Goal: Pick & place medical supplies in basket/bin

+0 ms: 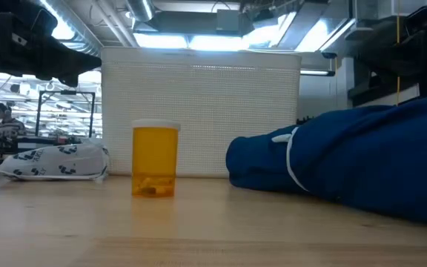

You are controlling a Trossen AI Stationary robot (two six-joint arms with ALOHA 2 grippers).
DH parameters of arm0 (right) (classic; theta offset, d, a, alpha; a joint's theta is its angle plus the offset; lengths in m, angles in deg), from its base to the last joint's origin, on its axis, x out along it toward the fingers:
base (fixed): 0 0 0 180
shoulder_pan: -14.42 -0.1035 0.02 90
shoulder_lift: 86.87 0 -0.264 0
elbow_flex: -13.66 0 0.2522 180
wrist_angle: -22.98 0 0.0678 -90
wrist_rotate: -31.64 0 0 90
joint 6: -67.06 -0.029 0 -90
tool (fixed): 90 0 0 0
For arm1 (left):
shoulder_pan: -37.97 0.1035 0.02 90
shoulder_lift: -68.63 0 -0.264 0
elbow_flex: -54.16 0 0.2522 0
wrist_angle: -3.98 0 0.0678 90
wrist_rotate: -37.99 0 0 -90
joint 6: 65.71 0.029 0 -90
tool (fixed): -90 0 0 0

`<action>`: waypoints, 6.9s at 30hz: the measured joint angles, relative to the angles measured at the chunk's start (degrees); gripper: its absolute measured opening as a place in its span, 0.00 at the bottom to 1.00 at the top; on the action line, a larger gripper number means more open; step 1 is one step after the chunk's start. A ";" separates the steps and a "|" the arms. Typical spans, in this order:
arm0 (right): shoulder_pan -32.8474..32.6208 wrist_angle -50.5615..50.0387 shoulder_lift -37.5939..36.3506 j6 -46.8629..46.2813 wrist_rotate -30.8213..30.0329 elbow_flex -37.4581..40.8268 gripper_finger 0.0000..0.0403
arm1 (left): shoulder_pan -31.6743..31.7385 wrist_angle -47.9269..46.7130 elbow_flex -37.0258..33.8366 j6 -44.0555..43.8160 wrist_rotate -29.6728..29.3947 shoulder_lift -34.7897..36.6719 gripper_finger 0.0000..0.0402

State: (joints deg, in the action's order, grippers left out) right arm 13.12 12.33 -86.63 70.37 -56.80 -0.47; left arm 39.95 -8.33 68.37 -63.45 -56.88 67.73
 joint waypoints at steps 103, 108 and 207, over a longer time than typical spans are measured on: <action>0.02 0.97 -0.01 0.40 -6.87 -0.01 0.07 | 0.02 0.18 0.00 8.72 -2.36 0.01 0.01; 0.02 0.90 -0.01 2.87 -7.76 -0.01 0.07 | 0.02 0.26 0.02 4.09 -2.42 0.01 0.01; -21.40 -68.06 68.71 -75.16 -25.03 -52.34 0.53 | -24.50 -25.62 24.74 -17.45 -20.62 -31.53 0.01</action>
State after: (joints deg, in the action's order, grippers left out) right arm -8.27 -55.73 -17.92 -4.78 -81.82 -52.81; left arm 15.45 -33.94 93.11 -80.90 -77.50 36.21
